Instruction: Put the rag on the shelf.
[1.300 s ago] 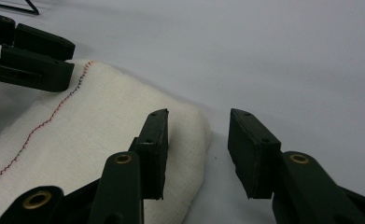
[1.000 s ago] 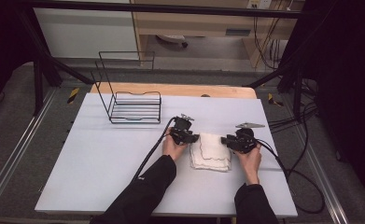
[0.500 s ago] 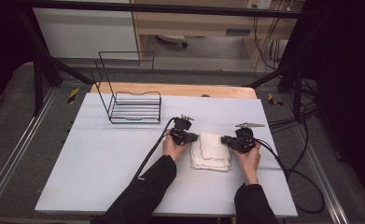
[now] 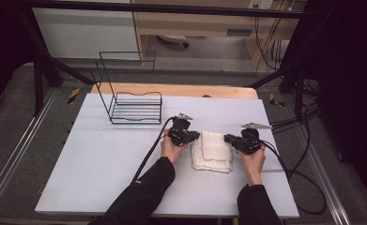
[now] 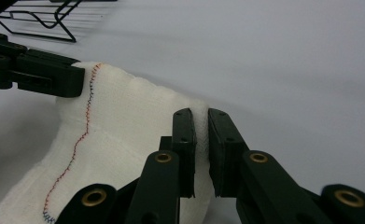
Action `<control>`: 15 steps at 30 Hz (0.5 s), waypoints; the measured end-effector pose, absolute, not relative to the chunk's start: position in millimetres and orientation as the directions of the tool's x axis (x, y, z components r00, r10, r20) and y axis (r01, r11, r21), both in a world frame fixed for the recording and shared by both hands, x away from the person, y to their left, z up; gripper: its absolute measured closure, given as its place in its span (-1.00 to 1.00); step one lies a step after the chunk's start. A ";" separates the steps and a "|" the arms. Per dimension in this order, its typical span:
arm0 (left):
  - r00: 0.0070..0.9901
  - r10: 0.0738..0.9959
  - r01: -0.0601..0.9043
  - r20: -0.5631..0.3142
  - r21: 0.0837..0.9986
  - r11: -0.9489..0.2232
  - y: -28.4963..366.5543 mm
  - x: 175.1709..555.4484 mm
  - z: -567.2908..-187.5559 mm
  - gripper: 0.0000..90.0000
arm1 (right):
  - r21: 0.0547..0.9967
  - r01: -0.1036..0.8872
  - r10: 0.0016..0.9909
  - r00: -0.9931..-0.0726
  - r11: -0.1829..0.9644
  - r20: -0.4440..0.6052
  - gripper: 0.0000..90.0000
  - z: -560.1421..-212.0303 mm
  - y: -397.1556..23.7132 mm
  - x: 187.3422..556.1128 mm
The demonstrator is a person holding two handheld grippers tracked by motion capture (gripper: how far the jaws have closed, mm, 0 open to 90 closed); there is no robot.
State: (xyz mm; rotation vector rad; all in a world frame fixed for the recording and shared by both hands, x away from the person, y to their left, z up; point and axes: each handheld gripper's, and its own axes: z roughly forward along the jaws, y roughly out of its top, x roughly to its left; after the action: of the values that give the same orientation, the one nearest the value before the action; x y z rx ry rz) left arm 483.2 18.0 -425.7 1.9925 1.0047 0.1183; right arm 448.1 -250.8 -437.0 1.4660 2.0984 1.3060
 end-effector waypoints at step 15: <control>0.697 0.669 0.547 -0.259 0.795 -0.262 26.4 470.1 -414.4 0.85 | 0.836 0.540 0.847 -0.488 0.101 0.212 0.82 -423.3 -248.8 434.1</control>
State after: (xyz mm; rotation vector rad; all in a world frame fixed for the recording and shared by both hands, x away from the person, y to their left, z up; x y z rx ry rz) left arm 470.1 26.4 -414.4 1.9393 0.9406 0.1594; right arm 434.1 -248.8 -423.3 1.3653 2.0639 1.3375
